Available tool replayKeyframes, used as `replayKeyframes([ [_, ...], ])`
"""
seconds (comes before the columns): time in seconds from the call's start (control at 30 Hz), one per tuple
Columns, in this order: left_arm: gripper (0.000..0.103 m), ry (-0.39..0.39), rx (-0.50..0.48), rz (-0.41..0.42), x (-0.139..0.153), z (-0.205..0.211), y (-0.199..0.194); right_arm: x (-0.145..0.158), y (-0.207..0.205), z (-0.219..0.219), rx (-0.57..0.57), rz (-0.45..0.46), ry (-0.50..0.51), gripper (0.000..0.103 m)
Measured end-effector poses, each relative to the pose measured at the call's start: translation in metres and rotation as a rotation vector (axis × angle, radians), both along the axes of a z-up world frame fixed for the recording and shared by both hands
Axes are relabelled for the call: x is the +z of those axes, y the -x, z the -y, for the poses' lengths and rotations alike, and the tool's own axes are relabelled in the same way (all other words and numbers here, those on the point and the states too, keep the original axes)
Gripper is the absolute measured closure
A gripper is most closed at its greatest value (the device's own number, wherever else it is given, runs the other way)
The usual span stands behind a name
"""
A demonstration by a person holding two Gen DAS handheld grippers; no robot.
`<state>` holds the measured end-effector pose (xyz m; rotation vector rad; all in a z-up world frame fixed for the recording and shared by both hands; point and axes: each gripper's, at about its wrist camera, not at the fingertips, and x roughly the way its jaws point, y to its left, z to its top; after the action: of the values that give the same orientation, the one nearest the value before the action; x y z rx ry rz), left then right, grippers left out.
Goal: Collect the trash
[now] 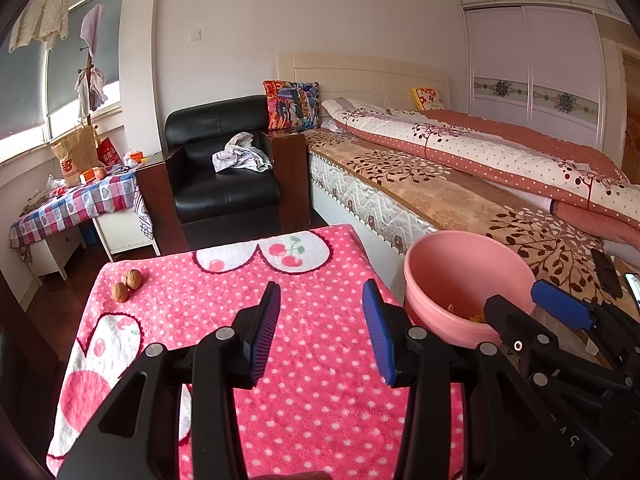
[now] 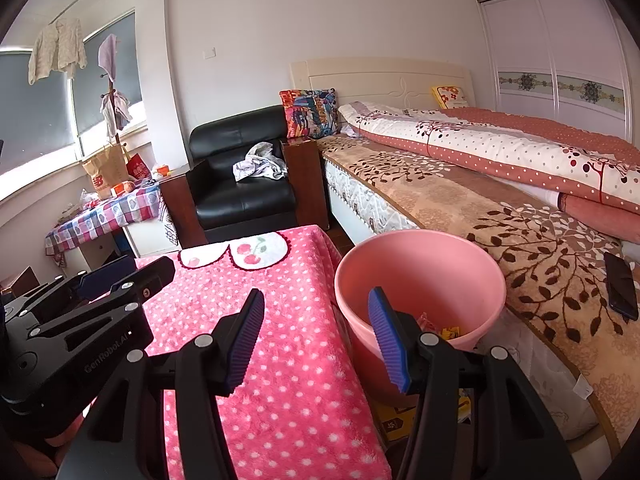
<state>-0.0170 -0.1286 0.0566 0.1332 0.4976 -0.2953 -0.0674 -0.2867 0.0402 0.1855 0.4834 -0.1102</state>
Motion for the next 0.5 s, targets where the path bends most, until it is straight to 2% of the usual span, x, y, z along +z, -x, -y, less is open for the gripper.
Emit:
replayKeyframes([
  [0.5, 0.06, -0.003, -0.006, -0.006, -0.0022, 0.0028, -0.0016, 0.0004, -0.0014, -0.0013, 0.002, -0.005, -0.006, 0.049],
])
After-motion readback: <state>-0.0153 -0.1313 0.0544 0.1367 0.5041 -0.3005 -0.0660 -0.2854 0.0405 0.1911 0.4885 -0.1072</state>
